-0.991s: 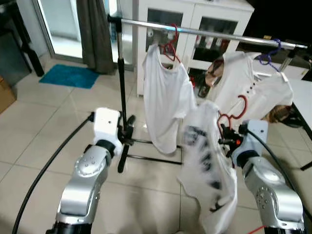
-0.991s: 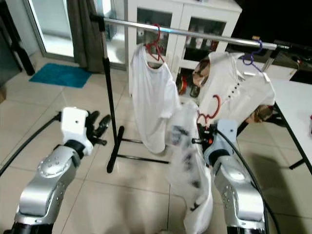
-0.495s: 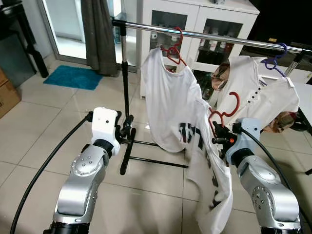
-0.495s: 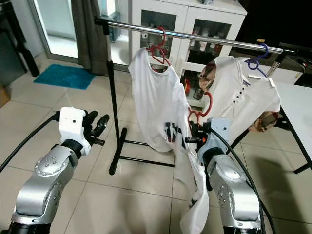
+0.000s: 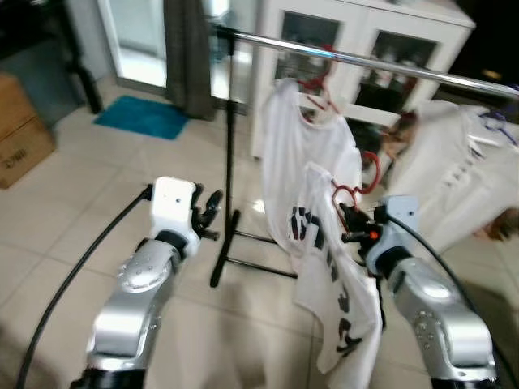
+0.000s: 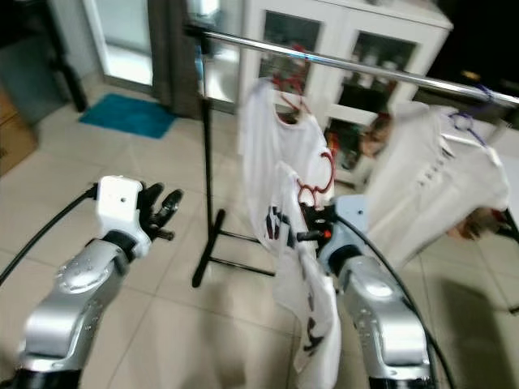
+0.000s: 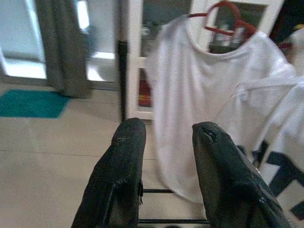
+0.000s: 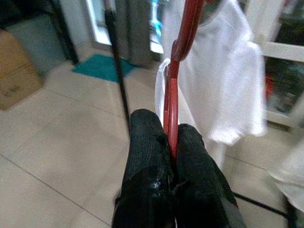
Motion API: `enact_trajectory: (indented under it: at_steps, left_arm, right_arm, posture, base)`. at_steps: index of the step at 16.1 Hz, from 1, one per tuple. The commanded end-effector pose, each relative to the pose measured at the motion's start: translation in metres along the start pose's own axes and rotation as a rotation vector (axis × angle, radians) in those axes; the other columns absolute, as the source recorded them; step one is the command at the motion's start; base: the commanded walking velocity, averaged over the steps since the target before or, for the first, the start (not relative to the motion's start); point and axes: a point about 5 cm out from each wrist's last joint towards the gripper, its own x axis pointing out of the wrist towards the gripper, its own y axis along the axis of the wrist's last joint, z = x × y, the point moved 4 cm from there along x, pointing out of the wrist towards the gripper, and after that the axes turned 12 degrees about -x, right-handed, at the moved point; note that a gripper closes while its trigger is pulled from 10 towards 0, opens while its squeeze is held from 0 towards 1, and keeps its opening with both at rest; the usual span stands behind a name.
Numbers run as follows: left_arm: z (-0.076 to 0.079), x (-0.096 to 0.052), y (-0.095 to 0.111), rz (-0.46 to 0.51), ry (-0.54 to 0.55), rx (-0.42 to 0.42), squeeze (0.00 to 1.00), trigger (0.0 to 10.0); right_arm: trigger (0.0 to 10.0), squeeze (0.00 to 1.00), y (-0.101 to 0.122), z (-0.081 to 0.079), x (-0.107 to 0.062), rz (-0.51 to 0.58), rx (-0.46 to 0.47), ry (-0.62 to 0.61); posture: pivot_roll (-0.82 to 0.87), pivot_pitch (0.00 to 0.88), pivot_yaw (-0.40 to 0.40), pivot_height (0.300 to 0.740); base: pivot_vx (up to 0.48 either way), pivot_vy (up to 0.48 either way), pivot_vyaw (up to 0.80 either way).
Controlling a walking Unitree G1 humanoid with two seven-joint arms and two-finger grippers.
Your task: Hang hanger
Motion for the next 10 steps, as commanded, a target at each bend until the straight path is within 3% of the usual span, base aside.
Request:
enact_trajectory:
  at_steps: [1, 10]
  left_arm:
    - [0.0126, 0.0014, 0.0071, 0.025, -0.046, -0.01, 0.0, 10.0]
    - [0.0154, 0.0018, 0.0065, 0.016, -0.07, 0.002, 0.0, 10.0]
  right_arm:
    - [10.0, 0.0, 0.0099, 0.0104, -0.0038, 0.04, -0.006, -0.032]
    - [10.0, 0.0, 0.0086, 0.0098, -0.0043, 0.041, -0.008, -0.031]
  posture:
    - [-0.05, 0.0, -0.082, 0.71]
    - [-0.05, 0.0, -0.073, 0.71]
  base:
    - [0.326, 0.0, 0.0]
    - [0.328, 0.0, 0.0]
